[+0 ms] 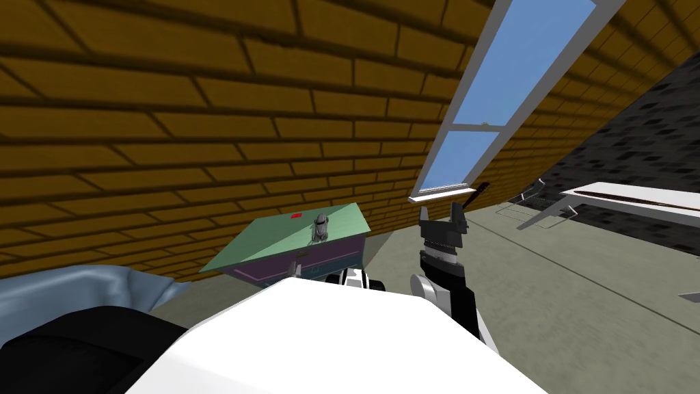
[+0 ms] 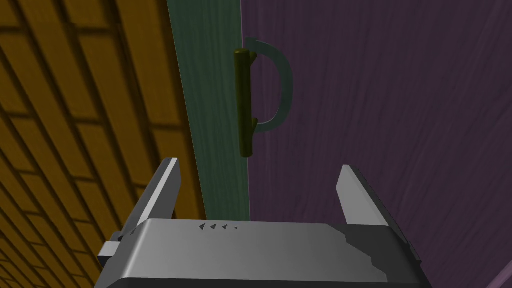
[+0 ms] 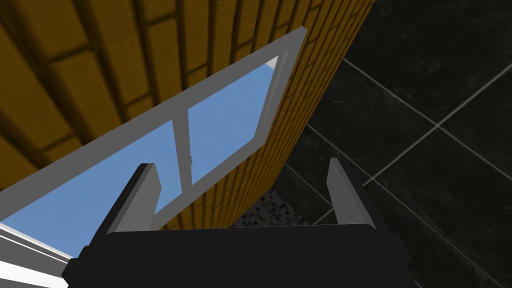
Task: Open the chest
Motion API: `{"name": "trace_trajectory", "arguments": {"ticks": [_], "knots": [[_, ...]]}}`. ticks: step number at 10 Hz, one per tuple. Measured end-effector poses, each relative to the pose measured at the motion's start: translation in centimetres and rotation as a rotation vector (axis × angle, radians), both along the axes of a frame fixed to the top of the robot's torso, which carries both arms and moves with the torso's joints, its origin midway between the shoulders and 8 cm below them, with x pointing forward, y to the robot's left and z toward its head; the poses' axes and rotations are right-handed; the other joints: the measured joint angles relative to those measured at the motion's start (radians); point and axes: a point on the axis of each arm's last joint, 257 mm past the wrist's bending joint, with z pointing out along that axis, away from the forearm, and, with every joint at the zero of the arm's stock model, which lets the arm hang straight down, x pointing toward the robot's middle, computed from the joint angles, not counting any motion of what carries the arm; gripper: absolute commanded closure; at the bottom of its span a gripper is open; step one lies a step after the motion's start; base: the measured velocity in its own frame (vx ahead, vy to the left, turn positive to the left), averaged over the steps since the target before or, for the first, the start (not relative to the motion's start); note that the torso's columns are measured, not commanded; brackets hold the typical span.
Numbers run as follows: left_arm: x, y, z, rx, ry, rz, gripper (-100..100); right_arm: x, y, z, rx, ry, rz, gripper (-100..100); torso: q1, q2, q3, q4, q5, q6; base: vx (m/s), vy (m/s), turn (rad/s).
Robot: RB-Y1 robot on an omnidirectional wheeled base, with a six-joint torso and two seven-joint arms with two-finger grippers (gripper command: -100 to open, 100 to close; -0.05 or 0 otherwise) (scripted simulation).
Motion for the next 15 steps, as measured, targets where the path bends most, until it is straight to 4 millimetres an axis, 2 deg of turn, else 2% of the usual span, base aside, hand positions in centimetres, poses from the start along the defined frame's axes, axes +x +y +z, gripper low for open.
{"name": "trace_trajectory", "arguments": {"ticks": [6,7,12,13,15], "knots": [[0.8,2.3,1.0,0.002,-0.001,0.001,-100,0.0,0.0,0.0,0.0,0.0,0.0,0,-0.002,-0.001,-0.001,0.0,-0.001,0.0,0.009,-0.024,0.009],[0.8,2.3,1.0,0.001,0.001,0.001,100,0.0,0.0,0.0,0.0,0.0,0.0,0,-0.001,0.0,0.0,0.0,0.0,0.0,-0.01,0.015,-0.045],[0.0,0.1,0.1,-0.003,0.002,0.0,100,0.0,0.0,0.0,0.0,0.0,0.0,0,-0.001,-0.001,-0.001,0.0,0.0,0.0,-0.01,0.023,-0.01],[0.0,0.0,0.1,-0.002,0.001,0.0,-100,0.0,0.0,0.0,0.0,0.0,0.0,0,-0.002,-0.001,-0.001,0.0,-0.001,0.0,0.0,-0.011,-0.004],[0.0,1.6,0.7,0.025,0.002,-0.009,-100,0.0,0.0,0.0,0.0,0.0,0.0,0,-0.004,-0.001,-0.001,0.0,-0.001,0.0,0.011,-0.04,-0.001]]}}
